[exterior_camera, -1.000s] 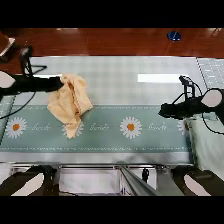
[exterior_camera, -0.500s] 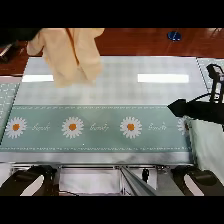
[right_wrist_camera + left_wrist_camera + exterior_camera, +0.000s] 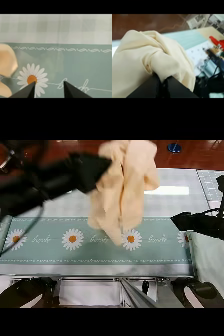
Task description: Fold the shirts.
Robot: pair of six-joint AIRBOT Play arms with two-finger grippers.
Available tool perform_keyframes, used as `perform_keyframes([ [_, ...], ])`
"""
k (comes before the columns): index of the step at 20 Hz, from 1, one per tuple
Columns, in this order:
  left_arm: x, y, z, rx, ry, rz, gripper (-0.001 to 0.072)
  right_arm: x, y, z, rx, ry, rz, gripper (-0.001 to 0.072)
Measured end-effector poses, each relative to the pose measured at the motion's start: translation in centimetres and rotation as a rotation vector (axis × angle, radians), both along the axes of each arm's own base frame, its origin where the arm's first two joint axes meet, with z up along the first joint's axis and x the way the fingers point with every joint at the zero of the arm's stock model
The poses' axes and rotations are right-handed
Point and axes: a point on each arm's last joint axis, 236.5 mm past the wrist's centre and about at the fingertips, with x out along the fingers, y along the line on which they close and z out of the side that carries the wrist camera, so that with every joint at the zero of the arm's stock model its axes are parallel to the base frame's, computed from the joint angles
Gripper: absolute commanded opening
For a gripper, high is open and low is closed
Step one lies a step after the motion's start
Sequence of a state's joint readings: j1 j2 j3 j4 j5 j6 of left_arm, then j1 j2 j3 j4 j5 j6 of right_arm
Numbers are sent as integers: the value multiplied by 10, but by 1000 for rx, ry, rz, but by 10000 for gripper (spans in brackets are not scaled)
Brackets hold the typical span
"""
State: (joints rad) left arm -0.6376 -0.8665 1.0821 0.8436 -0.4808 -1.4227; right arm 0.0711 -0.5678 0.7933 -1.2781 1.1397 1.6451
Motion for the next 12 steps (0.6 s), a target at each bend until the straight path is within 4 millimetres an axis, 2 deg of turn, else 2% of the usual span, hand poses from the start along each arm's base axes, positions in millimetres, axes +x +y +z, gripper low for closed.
perform_keyframes([
  [2, -2, -5, -59, 37, 103, 10, 22, 0, -2, 0, -8, 0, -2, 406],
  [3, -3, -2, -94, 70, 163, 20, 22, 0, -3, -1, -13, 1, -3, 407],
  [5, -6, 13, -162, 135, 276, 59, 23, 0, -5, -1, -22, 1, -10, 407],
  [6, -8, 23, -192, 162, 338, 84, 48, 0, -7, -2, -25, 3, -15, 406],
  [7, -13, 35, -223, 191, 406, 107, 225, 0, -8, -2, -26, 5, -21, 407],
  [8, -19, 46, -248, 219, 469, 120, 499, 0, -9, -3, -31, 6, -27, 407],
  [10, -33, 65, -283, 274, 577, 127, 504, 3, -12, -6, -39, 17, -37, 407],
  [12, -41, 88, -300, 340, 649, 119, 504, 13, -20, -11, -65, 14, -62, 408],
])
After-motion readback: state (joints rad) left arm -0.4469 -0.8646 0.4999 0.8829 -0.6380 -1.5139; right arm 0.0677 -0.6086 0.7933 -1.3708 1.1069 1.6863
